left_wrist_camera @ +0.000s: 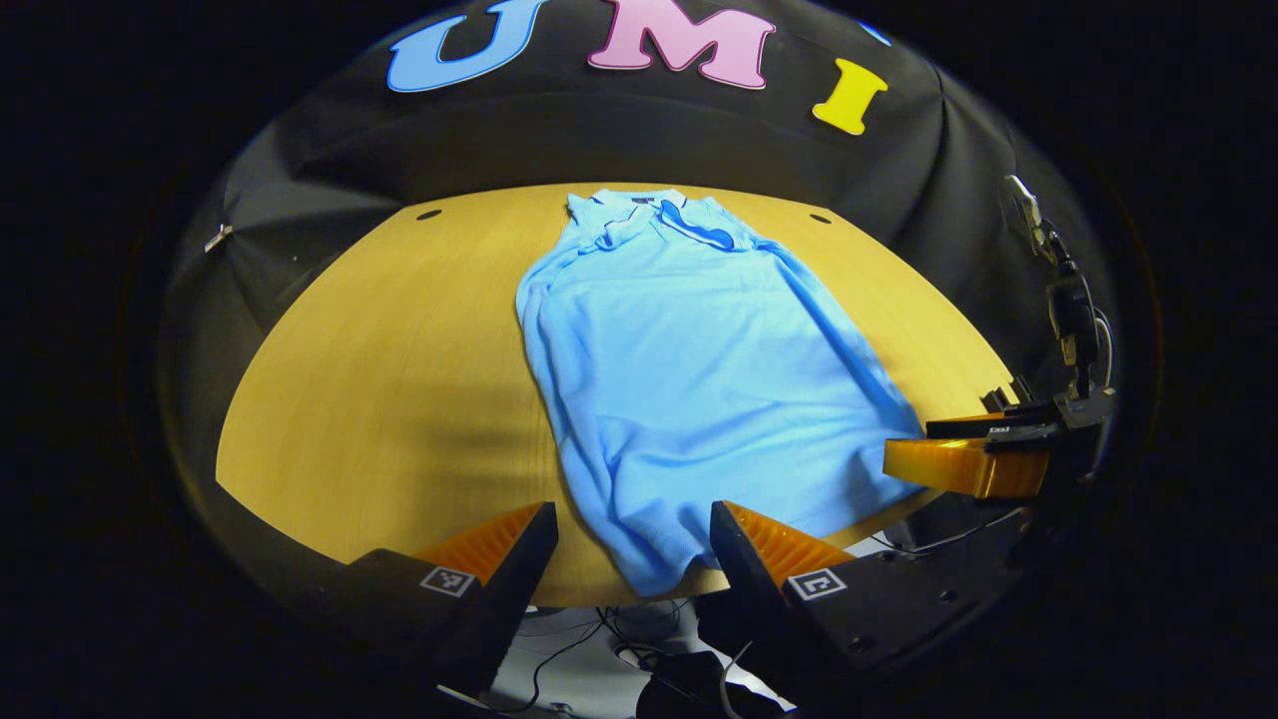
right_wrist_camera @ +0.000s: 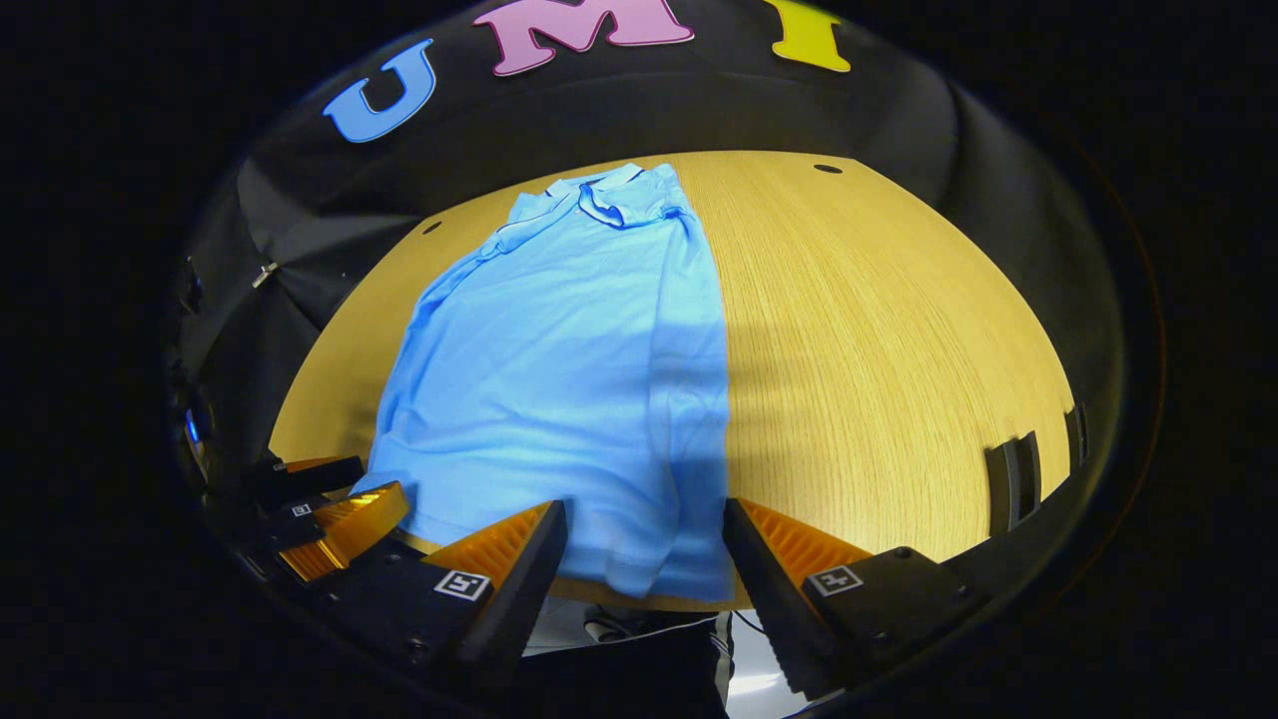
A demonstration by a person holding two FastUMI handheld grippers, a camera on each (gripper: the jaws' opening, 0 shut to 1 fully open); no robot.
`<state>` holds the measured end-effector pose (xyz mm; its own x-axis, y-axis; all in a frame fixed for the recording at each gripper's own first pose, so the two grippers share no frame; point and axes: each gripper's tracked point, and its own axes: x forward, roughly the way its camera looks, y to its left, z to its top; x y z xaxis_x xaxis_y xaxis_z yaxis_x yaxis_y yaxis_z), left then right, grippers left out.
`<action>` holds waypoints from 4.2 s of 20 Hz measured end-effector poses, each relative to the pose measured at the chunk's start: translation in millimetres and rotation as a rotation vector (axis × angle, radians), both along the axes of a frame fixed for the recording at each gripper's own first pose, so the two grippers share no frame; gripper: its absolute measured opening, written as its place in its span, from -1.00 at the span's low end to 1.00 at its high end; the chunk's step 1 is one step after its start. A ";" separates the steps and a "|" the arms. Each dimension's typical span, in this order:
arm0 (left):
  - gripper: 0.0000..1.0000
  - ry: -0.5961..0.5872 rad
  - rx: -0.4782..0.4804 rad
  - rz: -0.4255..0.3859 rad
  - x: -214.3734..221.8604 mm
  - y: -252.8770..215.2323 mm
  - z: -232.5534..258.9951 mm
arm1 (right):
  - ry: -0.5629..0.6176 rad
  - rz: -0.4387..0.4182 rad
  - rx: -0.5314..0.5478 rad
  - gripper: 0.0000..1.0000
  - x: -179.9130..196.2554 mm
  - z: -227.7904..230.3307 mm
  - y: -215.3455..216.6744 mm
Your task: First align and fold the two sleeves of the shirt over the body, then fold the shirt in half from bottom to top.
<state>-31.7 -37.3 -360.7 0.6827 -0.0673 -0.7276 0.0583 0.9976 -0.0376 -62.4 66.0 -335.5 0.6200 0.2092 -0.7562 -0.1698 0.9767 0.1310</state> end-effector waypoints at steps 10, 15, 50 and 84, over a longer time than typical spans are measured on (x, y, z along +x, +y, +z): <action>-0.48 -0.036 0.021 -0.052 8.7 -29.4 -5.2 | -0.008 0.016 -0.099 -0.80 9.2 -8.4 -7.9; -0.87 0.007 -0.064 0.011 13.5 -29.4 -1.0 | 0.072 0.057 -0.010 -0.90 9.5 -7.5 0.9; -0.88 -0.304 -0.047 0.105 425.4 38.1 197.7 | -0.276 0.273 0.078 -0.90 439.7 169.6 96.1; 0.94 -0.788 0.044 0.081 256.8 10.8 358.9 | -0.648 -0.019 0.026 0.99 302.8 297.8 -3.9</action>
<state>225.0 -26.4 -1.7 0.9993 0.0221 -0.0288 -0.0214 0.9995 0.0242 240.4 62.2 -37.7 0.9528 0.2069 -0.2220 -0.2053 0.9782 0.0309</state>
